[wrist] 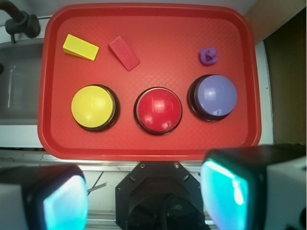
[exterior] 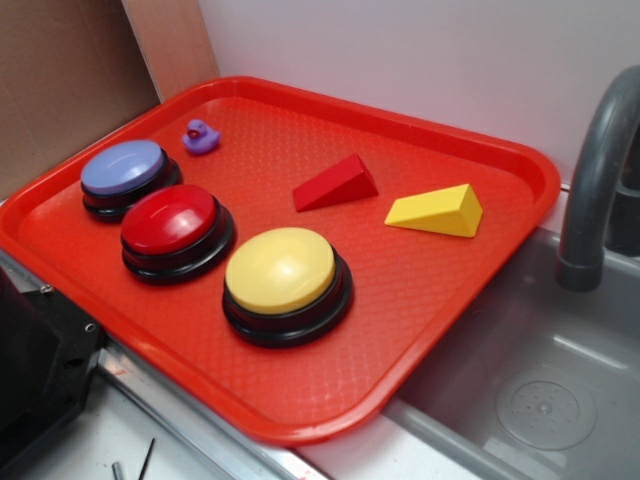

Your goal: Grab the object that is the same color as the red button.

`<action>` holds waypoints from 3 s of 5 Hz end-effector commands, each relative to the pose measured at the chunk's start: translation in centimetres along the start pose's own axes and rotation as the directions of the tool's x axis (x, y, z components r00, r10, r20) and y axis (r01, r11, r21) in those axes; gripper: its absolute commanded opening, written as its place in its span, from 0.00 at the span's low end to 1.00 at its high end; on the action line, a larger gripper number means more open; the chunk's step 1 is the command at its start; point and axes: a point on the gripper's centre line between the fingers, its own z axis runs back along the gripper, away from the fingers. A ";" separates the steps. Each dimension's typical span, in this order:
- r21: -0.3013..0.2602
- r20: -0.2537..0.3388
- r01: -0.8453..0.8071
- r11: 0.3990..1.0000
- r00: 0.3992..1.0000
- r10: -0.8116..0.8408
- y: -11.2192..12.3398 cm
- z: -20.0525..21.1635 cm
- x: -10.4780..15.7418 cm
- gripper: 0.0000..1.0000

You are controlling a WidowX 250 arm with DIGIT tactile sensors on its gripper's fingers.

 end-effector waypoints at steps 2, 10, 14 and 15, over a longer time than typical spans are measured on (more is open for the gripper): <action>-0.005 0.078 0.180 0.984 0.981 -0.179 -0.6 -0.5 1.0 1.00; 0.099 0.085 0.332 0.938 0.936 -0.341 -2.3 -16.6 14.9 1.00; 0.189 -0.065 0.380 0.905 0.925 -0.375 -3.6 -23.1 16.3 1.00; 0.184 -0.072 0.370 0.911 0.929 -0.363 -3.5 -23.7 16.3 1.00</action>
